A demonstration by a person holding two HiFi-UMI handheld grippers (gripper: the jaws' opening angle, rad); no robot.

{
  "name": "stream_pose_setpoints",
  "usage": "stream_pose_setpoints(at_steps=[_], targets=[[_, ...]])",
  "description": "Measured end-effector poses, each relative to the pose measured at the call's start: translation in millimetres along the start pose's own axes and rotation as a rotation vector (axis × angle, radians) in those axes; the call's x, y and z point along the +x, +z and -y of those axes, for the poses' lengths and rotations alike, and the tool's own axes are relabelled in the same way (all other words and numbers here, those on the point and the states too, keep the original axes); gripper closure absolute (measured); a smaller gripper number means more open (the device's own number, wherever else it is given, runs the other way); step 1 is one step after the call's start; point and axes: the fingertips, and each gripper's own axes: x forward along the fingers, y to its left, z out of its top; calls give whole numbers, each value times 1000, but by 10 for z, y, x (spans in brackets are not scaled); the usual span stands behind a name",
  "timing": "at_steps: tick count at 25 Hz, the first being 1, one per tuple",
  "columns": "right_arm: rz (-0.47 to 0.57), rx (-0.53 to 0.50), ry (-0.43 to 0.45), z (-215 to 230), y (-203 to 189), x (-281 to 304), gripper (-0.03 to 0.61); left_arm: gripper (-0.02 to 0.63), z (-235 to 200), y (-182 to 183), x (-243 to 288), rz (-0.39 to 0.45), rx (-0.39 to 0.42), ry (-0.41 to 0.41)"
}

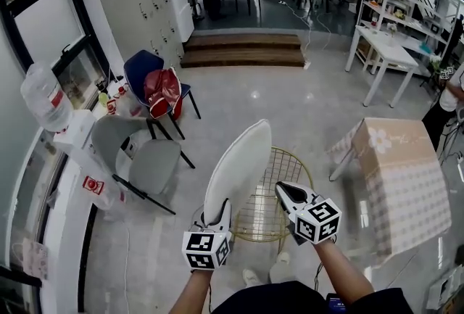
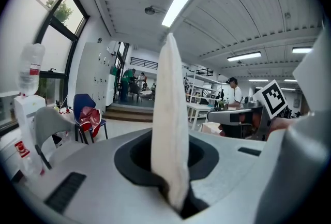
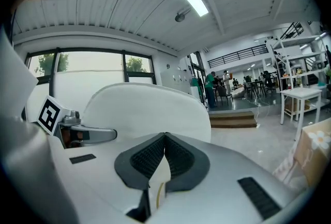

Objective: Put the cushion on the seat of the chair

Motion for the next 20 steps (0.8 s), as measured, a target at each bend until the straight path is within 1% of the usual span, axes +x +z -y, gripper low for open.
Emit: stream_pose_setpoints(at_steps=[4,10,15,20], targets=[[-16,7,-1,83,-36,32,558,551,8,-22,92,-9,-28,-12],[-32,31,-5,233,-116,105,558,551,9,-125,256,-36,-41,-25],[-43,61,-5,352,-252,142,558,551,13,-275,377,-64,-50,-36],[-65,85,-24,459,-410,183,558,551,6,-459,495,-107,-56,-43]])
